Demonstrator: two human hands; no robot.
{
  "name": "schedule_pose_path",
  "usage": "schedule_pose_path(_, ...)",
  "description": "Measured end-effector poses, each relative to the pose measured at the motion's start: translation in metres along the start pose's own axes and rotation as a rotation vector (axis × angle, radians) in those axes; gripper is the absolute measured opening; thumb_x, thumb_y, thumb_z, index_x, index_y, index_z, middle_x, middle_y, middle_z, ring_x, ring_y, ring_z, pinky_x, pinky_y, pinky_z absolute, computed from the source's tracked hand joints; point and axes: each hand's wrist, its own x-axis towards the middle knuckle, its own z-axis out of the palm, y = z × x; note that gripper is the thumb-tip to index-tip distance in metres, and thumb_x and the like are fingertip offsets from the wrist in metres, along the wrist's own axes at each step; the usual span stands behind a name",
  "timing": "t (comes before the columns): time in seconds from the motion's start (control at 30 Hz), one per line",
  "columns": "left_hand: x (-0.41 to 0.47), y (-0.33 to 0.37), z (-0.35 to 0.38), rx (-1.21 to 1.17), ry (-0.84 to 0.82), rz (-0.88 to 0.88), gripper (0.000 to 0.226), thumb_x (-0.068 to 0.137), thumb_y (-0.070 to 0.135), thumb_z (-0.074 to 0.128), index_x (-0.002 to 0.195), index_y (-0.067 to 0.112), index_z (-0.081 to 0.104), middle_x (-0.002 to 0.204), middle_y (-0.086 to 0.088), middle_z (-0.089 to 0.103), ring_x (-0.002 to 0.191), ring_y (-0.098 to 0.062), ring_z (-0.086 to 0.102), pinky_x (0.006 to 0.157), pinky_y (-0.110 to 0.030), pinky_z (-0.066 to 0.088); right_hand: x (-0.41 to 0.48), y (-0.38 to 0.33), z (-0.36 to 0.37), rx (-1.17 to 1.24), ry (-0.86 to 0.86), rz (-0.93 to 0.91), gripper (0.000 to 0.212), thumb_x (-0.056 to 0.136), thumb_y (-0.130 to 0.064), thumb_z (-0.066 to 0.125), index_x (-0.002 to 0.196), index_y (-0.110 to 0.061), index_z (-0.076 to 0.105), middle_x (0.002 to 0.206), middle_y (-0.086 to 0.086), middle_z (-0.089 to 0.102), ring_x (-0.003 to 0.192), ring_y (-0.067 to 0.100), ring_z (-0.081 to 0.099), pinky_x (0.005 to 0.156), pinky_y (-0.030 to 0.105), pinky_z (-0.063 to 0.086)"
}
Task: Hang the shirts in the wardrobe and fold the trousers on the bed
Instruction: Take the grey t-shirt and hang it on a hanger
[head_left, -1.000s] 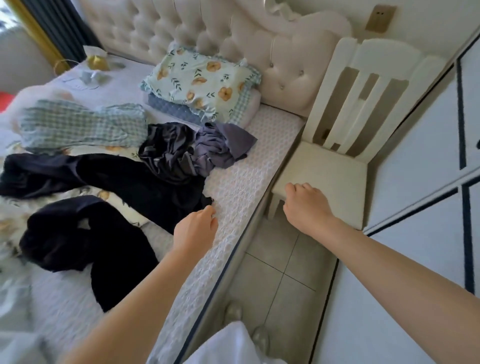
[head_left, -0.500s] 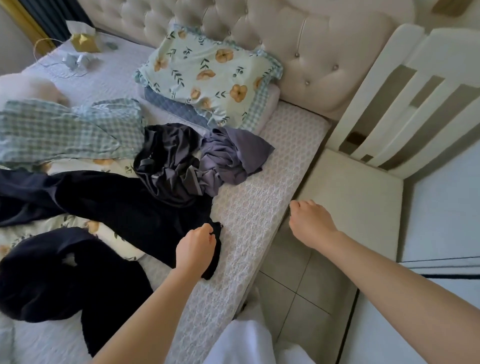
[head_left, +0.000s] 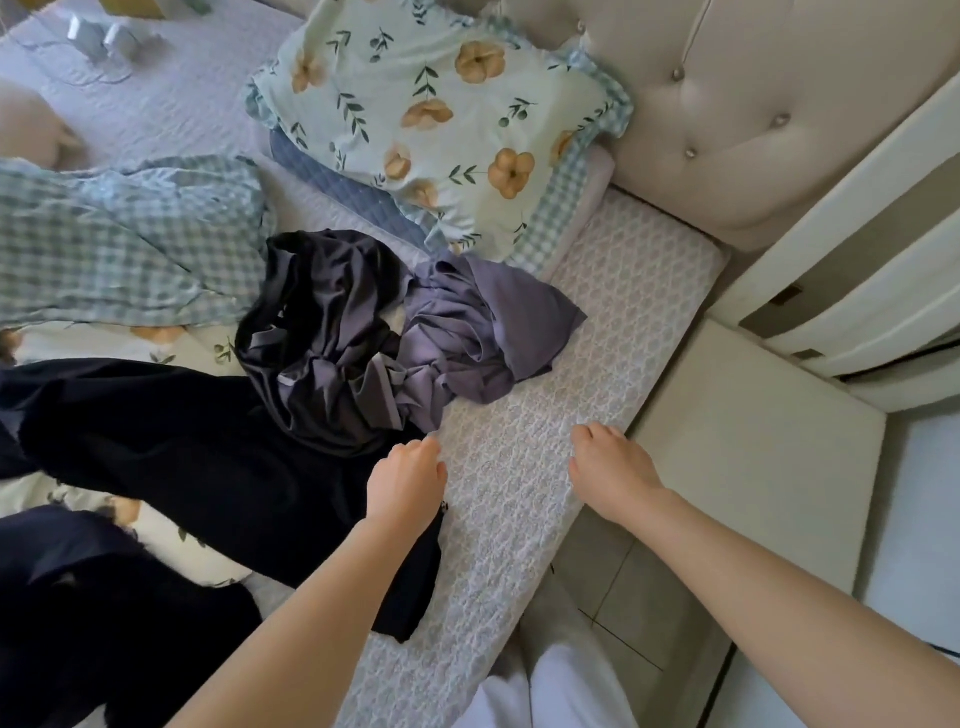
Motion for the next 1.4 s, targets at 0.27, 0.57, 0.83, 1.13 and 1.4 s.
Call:
schedule_pose_path(0.27,0.11,0.008,0.03,0.087,0.028,0.078,0.022,0.087,0.018,0.065,0.107,0.009,0.066,0.104,-0.005,0.067,0.105,-0.03,0.06,0.077,-0.037,0.048,0.126,0.011,0.002,0.035,-0.034,-0.048,0.033,0.1,-0.024,0.042,0.129,-0.008,0.042,0.131,0.009,0.048,0.118,0.025,0.046,0.083,0.033,0.043)
schedule_pose_path(0.57,0.194,0.004,0.079,0.295,0.057,0.13,0.06,0.055,0.008,0.087,0.113,0.004,0.07,0.124,-0.016,0.064,0.117,-0.041,0.058,0.095,-0.054,0.05,0.23,0.002,0.023,0.211,-0.024,0.02,0.077,0.094,-0.047,0.053,0.146,-0.005,0.017,0.152,0.013,0.022,0.13,0.035,0.037,0.092,0.044,0.045)
schedule_pose_path(0.83,0.196,-0.023,0.105,0.287,-0.016,0.12,0.022,0.053,0.007,0.091,0.07,0.011,0.076,0.116,-0.017,0.069,0.12,-0.04,0.058,0.094,-0.058,0.049,0.268,-0.002,0.061,0.301,-0.051,0.129,0.058,0.097,-0.038,0.051,0.139,-0.001,0.034,0.147,0.016,0.036,0.124,0.038,0.046,0.092,0.043,0.044)
schedule_pose_path(1.13,0.17,0.014,0.081,-0.32,0.113,-0.159,0.011,0.098,0.017,0.05,0.094,0.013,0.06,0.07,-0.004,0.062,0.069,-0.03,0.056,0.07,-0.044,0.049,0.247,0.021,0.05,0.653,0.079,0.255,0.022,0.101,-0.023,0.041,0.087,-0.008,0.049,0.096,0.02,0.063,0.08,0.033,0.053,0.063,0.037,0.037)
schedule_pose_path(1.4,0.103,0.05,0.005,-0.786,0.31,-0.358,0.011,0.096,0.013,0.058,0.088,0.017,0.065,0.068,0.004,0.061,0.058,-0.005,0.052,0.054,-0.014,0.041,0.179,0.028,-0.014,0.825,0.18,0.243,0.035,0.098,-0.021,0.046,0.066,-0.011,0.037,0.061,0.004,0.045,0.054,0.02,0.041,0.048,0.033,0.027)
